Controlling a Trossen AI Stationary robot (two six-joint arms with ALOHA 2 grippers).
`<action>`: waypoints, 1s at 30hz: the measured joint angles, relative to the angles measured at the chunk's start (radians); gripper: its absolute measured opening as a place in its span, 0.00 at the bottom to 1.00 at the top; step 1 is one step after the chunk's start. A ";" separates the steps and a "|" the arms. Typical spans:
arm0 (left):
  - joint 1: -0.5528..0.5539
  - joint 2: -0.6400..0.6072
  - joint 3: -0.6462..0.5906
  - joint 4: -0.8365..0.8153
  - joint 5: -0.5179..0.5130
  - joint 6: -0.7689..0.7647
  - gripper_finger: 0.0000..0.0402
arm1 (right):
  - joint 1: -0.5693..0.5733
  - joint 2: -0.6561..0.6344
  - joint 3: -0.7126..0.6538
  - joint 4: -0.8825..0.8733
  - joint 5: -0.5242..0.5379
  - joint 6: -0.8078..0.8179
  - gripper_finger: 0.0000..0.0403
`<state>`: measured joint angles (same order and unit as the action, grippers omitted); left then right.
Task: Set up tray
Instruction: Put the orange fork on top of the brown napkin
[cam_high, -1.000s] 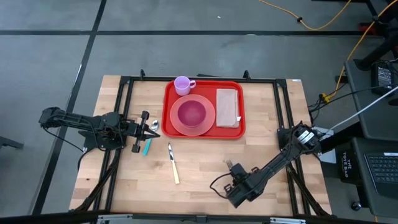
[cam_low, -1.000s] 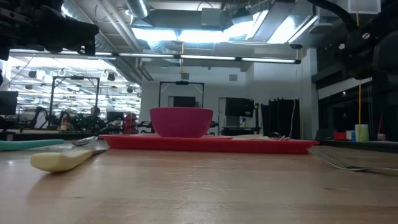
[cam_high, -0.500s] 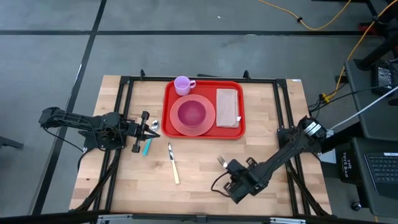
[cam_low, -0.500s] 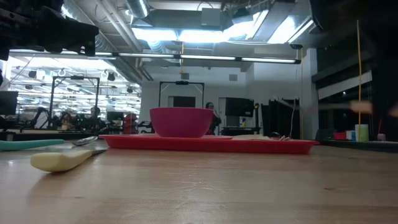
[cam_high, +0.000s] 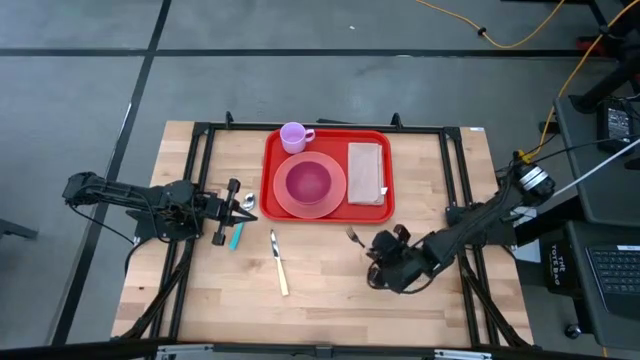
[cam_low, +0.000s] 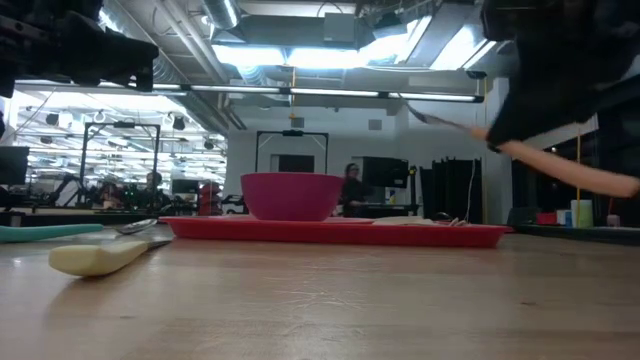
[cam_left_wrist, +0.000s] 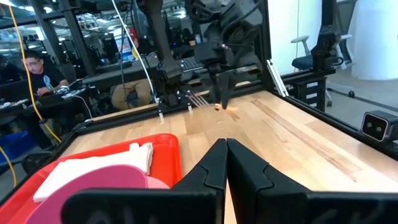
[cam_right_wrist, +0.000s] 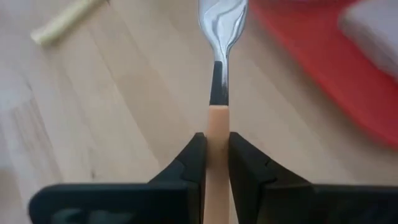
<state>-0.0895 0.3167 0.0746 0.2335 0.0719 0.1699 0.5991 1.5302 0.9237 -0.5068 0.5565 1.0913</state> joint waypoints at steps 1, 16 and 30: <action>0.000 0.000 0.000 -0.002 0.000 0.000 0.01 | -0.001 -0.013 -0.029 0.051 0.027 -0.026 0.12; 0.000 0.000 0.000 -0.007 -0.009 0.000 0.01 | -0.112 -0.025 -0.141 0.211 0.010 -0.353 0.12; 0.000 0.000 0.000 -0.007 -0.171 0.013 0.01 | -0.297 -0.151 -0.297 0.510 -0.136 -0.627 0.12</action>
<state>-0.0895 0.3168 0.0746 0.2269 -0.0994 0.1834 0.3023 1.3796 0.6270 0.0029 0.4203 0.4639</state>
